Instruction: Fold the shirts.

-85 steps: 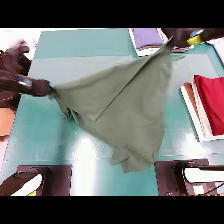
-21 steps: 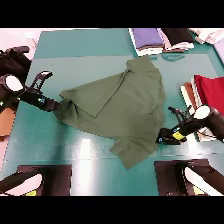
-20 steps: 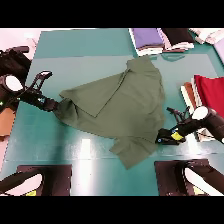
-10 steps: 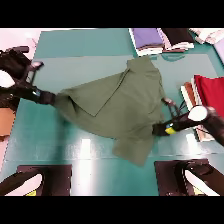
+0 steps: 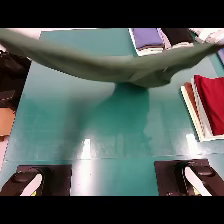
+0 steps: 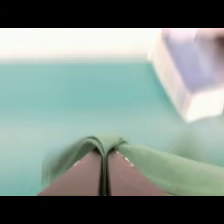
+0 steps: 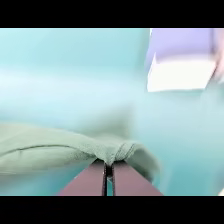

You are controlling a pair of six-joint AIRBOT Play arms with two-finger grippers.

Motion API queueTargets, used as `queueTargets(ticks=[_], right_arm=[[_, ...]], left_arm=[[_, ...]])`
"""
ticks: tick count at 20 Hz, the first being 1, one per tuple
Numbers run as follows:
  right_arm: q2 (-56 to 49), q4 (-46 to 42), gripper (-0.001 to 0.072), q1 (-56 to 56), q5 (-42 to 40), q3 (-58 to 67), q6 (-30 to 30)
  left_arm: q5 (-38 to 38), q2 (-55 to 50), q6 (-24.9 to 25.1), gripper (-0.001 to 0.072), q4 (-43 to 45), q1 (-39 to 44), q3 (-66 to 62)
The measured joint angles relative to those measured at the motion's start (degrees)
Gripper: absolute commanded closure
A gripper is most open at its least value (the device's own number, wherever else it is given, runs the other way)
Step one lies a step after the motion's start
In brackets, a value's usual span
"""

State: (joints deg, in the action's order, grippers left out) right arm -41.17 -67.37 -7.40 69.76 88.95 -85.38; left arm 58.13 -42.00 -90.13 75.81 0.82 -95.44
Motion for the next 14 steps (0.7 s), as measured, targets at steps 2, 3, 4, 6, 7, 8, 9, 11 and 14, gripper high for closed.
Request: queueTargets(ticks=[2, 3, 4, 6, 7, 8, 9, 11, 14], right_arm=[[-1.8, 0.0, 0.0691, -3.3, 2.0, 11.4, 0.7], [-2.9, 0.0, 0.0691, -4.9, 3.2, 16.5, 0.9], [-4.0, 0.1, 0.0691, -6.5, 4.5, 21.6, 1.1], [-6.2, 0.3, 0.0692, -9.2, 6.6, 29.4, 1.4], [-7.1, 0.3, 0.0692, -10.3, 7.2, 32.0, 1.5], [-8.0, 0.4, 0.0692, -11.2, 7.7, 33.9, 1.6], [-8.7, 0.9, 0.0692, -11.8, 8.0, 34.8, 1.6], [-10.1, 2.6, 0.0692, -12.5, 8.6, 33.5, 1.6], [-13.0, 5.3, 0.0693, -12.5, 9.5, 27.2, 1.7]], left_arm=[[-1.9, 3.7, -0.7, 0.0685, 0.0, 0.0, -5.7], [-2.4, 5.3, -0.9, 0.0686, -0.2, 0.0, -8.2], [-2.9, 6.3, -1.1, 0.0686, -0.2, 0.0, -10.3], [-3.2, 7.6, -1.8, 0.0686, -0.2, 0.0, -13.6], [-3.2, 7.9, -2.1, 0.0686, -0.2, 0.0, -14.6], [-2.8, 7.8, -2.4, 0.0686, -0.2, 0.0, -15.2], [-1.8, 7.3, -2.7, 0.0686, -0.1, 0.0, -15.3], [2.0, 4.9, -3.3, 0.0686, 0.2, 0.0, -14.3], [9.6, -1.6, -3.7, 0.0685, 0.2, 0.0, -9.3]])
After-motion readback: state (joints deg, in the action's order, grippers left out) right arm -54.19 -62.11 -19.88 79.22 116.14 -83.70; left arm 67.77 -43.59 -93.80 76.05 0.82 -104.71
